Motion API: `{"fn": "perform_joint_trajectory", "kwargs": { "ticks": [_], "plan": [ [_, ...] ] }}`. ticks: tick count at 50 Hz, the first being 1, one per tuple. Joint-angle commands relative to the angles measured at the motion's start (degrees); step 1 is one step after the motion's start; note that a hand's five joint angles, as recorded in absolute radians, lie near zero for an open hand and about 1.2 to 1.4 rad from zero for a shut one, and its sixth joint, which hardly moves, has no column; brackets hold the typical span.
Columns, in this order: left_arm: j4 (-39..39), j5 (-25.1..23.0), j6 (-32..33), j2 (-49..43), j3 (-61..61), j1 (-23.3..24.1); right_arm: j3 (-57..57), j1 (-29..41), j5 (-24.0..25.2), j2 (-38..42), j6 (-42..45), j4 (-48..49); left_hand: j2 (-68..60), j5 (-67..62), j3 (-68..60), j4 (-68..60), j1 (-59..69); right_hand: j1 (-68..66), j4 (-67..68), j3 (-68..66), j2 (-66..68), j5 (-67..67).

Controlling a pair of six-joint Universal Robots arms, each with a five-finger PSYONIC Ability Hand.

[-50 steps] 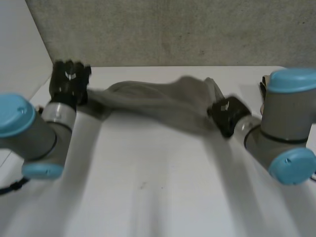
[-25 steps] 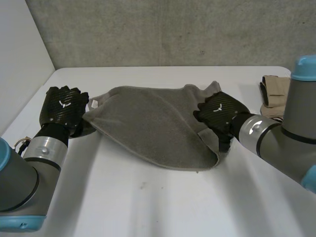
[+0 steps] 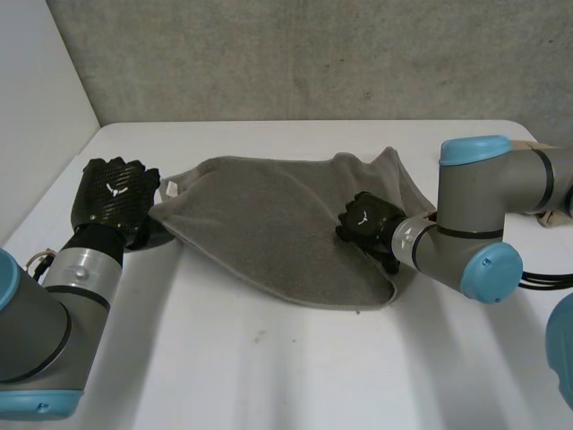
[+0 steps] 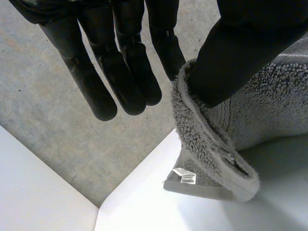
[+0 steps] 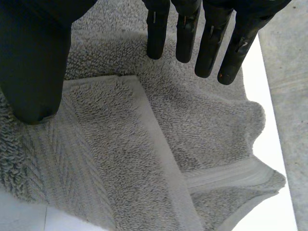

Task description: Fold the laundry.

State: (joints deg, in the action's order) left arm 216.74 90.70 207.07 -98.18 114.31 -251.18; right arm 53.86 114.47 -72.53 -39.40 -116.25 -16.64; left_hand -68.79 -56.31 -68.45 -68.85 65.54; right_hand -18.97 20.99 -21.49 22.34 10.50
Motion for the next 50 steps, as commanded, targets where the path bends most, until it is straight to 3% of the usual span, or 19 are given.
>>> {"fn": "perform_joint_trajectory", "kwargs": {
  "ticks": [1,4,18,25,29,32,40,50],
  "plan": [
    [0.0,0.0,0.0,0.0,0.2,-0.1,-1.2,-0.3,-0.3,1.5,-0.1,-0.3,-11.2,-13.7,-11.6,-11.1,14.5,-17.0,15.0,-14.5,13.6,15.5],
    [0.0,0.0,0.0,0.0,0.2,-0.4,-1.2,-0.6,-0.8,1.3,-0.4,-0.3,-11.2,-13.7,-11.6,-11.1,14.5,-25.4,23.4,-22.9,22.0,23.9],
    [0.0,0.0,0.0,0.0,0.1,-0.5,1.1,-2.4,-0.8,-0.5,-0.9,-0.4,-11.2,-13.7,-11.6,-11.1,14.5,-28.5,26.4,-25.9,25.1,26.9],
    [0.0,0.0,0.1,0.0,0.1,-1.1,2.2,-3.4,-0.9,-0.8,-0.7,-0.4,-11.2,-13.7,-11.6,-11.1,14.5,-21.7,19.7,-19.2,18.4,20.2],
    [0.0,0.0,0.1,0.0,-0.1,-1.2,3.2,-4.3,-1.0,-1.2,-0.4,-0.4,-11.2,-13.7,-11.6,-11.1,14.5,-9.6,7.6,-7.1,6.3,8.1],
    [0.0,0.0,0.1,0.0,-0.1,-1.3,3.4,-4.6,-1.0,-1.5,-0.3,-0.3,-11.2,-13.7,-11.6,-11.1,14.5,-10.3,8.3,-7.8,6.9,8.8],
    [0.0,0.0,0.2,0.0,-0.1,-1.5,5.0,-6.0,-0.9,-2.5,-0.4,-0.1,-11.2,-13.7,-11.6,-11.1,14.5,-25.8,23.7,-23.2,22.4,24.2],
    [0.0,0.0,0.2,0.0,-0.1,-1.9,8.6,-8.8,-0.8,-4.2,-0.6,-0.2,-11.2,-13.7,-11.6,-11.1,14.5,-33.5,31.5,-31.0,30.1,32.0]
  ]
}}
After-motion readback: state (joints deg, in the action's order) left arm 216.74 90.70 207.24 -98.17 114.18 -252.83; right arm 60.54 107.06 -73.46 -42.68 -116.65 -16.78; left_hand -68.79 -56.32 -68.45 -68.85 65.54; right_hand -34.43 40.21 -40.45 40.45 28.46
